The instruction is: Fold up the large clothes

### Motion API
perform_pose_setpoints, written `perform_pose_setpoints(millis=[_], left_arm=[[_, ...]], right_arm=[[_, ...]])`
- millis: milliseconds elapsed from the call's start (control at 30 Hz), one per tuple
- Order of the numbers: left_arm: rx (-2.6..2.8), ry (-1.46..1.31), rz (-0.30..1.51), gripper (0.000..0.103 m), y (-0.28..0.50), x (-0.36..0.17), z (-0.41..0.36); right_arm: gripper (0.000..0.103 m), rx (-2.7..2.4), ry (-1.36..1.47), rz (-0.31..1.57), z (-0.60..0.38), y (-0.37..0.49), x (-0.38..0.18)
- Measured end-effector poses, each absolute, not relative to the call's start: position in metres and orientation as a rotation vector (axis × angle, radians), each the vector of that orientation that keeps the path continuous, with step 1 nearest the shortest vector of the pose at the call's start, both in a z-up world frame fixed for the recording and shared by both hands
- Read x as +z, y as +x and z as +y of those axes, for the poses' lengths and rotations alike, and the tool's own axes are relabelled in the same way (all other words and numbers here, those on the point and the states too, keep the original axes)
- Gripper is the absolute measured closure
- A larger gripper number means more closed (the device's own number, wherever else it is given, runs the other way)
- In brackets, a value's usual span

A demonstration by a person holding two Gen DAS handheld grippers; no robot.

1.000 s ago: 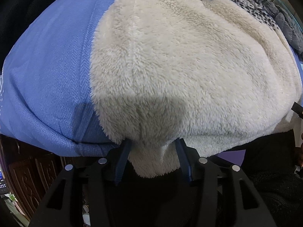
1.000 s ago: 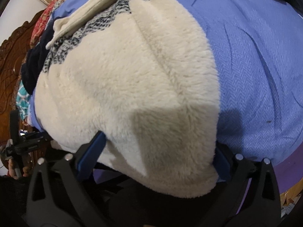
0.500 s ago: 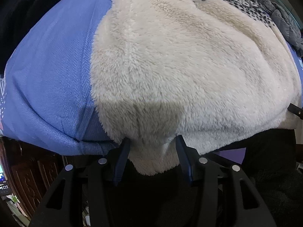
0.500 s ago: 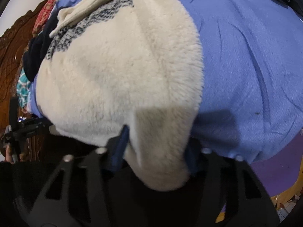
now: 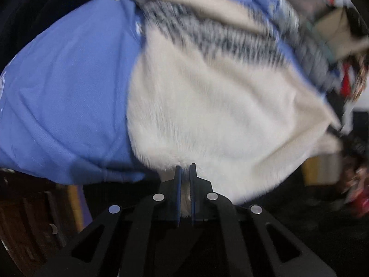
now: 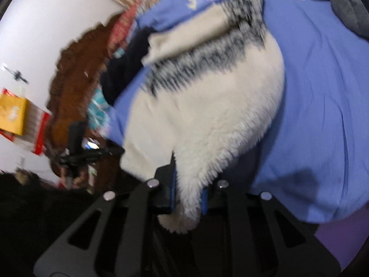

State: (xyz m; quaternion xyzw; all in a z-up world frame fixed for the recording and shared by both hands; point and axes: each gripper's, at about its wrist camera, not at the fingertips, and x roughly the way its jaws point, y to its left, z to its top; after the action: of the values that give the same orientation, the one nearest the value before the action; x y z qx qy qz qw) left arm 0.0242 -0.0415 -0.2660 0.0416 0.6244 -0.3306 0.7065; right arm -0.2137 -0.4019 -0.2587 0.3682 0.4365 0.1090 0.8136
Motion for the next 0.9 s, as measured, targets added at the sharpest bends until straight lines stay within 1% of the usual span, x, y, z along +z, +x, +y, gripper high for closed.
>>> perform_pose_setpoints(millis=[33, 67, 200, 300, 433, 467, 500, 567, 633, 700, 767, 800, 900], left_arm=[[-0.743, 0.042, 1.373, 0.078, 0.032, -0.257, -0.038], [-0.751, -0.009, 1.350, 0.079, 0.043, -0.247, -0.036], [-0.746, -0.119, 1.260, 0.079, 0.084, -0.212, -0.045], [-0.637, -0.025, 1.143, 0.079, 0.117, -0.184, -0.066], [-0.563, 0.110, 1.086, 0.079, 0.124, -0.179, -0.088], [-0.571, 0.122, 1.093, 0.079, 0.125, -0.180, -0.086], [-0.575, 0.138, 1.110, 0.079, 0.121, -0.187, -0.087], [-0.578, 0.146, 1.143, 0.079, 0.117, -0.194, -0.076], [-0.590, 0.114, 1.204, 0.079, 0.110, -0.210, -0.064], [-0.604, 0.102, 1.265, 0.079, 0.106, -0.226, -0.060], [-0.619, 0.096, 1.308, 0.079, 0.102, -0.241, -0.060], [-0.629, 0.088, 1.334, 0.079, 0.101, -0.248, -0.061], [-0.656, 0.088, 1.384, 0.079, 0.097, -0.266, -0.071]], right_arm=[[0.087, 0.236, 0.815, 0.895, -0.411, -0.211, -0.254], [0.087, 0.234, 0.841, 0.864, -0.418, -0.207, -0.251], [0.087, 0.204, 0.975, 0.738, -0.459, -0.176, -0.243], [0.087, 0.170, 1.023, 0.698, -0.485, -0.134, -0.244], [0.087, 0.091, 1.157, 0.680, -0.510, -0.078, -0.267], [0.083, 0.042, 1.153, 0.695, -0.515, -0.069, -0.273], [0.062, -0.042, 1.107, 0.748, -0.516, -0.055, -0.282], [0.038, -0.115, 1.064, 0.840, -0.515, -0.040, -0.299], [0.038, -0.126, 1.044, 0.860, -0.510, -0.039, -0.306], [0.029, -0.119, 1.025, 0.828, -0.507, -0.050, -0.300], [0.024, -0.129, 1.032, 0.757, -0.503, -0.077, -0.290], [0.024, -0.122, 1.025, 0.707, -0.499, -0.098, -0.281], [0.024, -0.073, 0.986, 0.680, -0.485, -0.138, -0.268]])
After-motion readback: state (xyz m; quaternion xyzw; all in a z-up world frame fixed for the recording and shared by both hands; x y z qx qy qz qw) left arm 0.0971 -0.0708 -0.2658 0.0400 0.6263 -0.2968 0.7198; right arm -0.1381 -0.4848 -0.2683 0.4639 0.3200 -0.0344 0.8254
